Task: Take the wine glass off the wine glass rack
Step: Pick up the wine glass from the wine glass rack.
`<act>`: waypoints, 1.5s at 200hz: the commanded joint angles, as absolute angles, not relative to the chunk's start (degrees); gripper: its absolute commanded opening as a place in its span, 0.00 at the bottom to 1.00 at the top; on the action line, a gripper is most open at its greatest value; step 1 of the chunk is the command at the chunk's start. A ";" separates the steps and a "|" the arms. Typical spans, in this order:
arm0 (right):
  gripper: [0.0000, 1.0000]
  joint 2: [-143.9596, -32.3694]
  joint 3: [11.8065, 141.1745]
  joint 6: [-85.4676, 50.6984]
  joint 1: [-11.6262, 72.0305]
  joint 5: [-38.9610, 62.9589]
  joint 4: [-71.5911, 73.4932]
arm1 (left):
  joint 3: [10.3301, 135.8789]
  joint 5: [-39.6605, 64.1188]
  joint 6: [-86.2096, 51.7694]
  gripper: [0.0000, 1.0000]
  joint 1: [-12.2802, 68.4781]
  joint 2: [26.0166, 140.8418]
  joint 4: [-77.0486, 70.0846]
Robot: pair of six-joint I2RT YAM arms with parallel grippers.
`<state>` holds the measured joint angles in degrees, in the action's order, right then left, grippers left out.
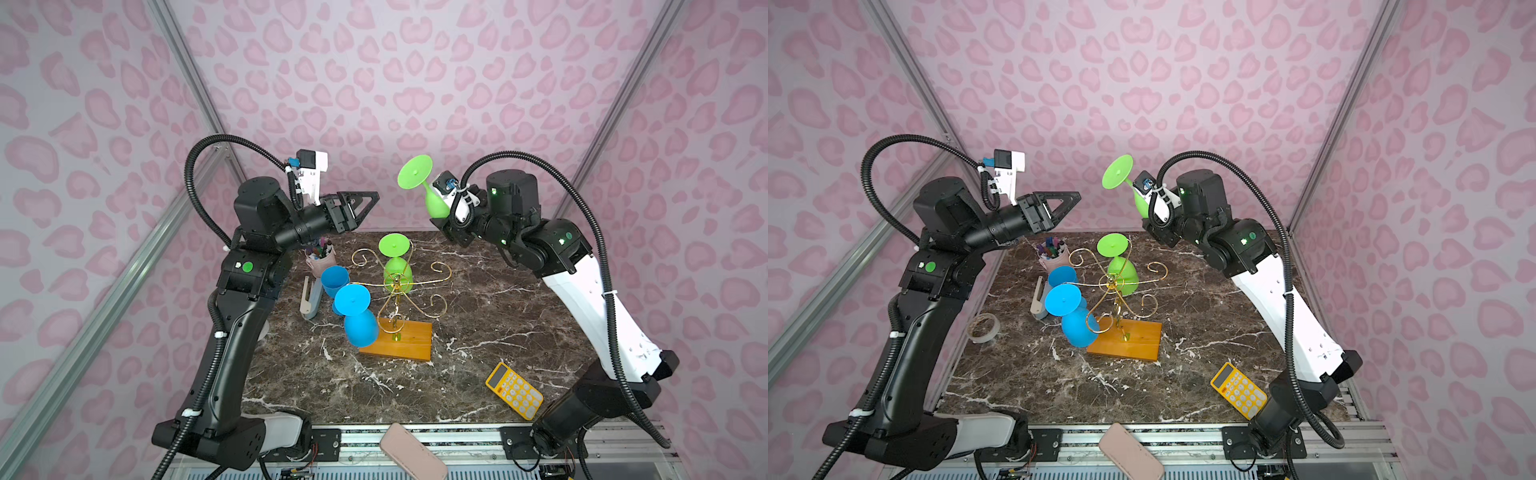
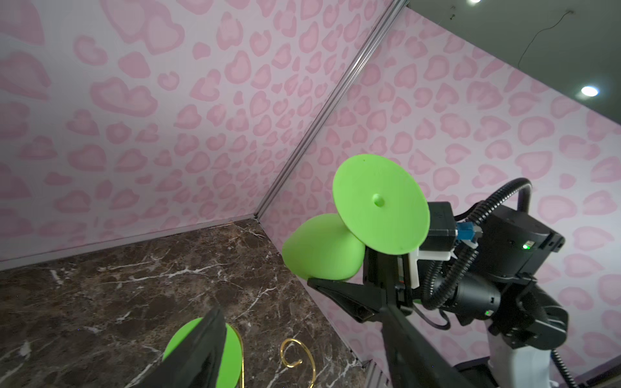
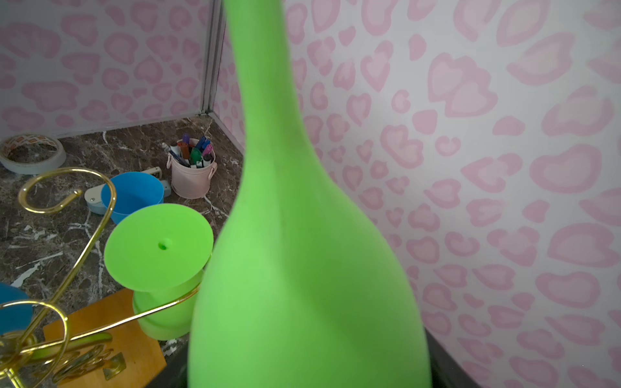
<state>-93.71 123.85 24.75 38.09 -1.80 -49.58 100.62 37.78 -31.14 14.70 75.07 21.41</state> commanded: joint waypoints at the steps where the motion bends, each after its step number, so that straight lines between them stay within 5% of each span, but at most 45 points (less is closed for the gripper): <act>1: 0.68 -94.52 123.74 22.37 38.04 -6.70 -56.93 | 99.32 29.26 -19.03 0.73 15.61 73.29 23.58; 107: 0.65 -101.42 131.60 17.36 40.53 -10.59 -69.41 | 92.55 1.69 12.12 0.69 32.04 71.58 22.98; 300: 0.64 -101.87 131.40 19.09 46.04 -15.10 -69.74 | 88.00 7.03 25.18 0.54 34.63 72.34 12.77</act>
<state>-102.08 131.55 18.70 45.71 -13.93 -70.13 86.96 5.04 24.64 34.61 71.85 15.38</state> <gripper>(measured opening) 0.714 0.559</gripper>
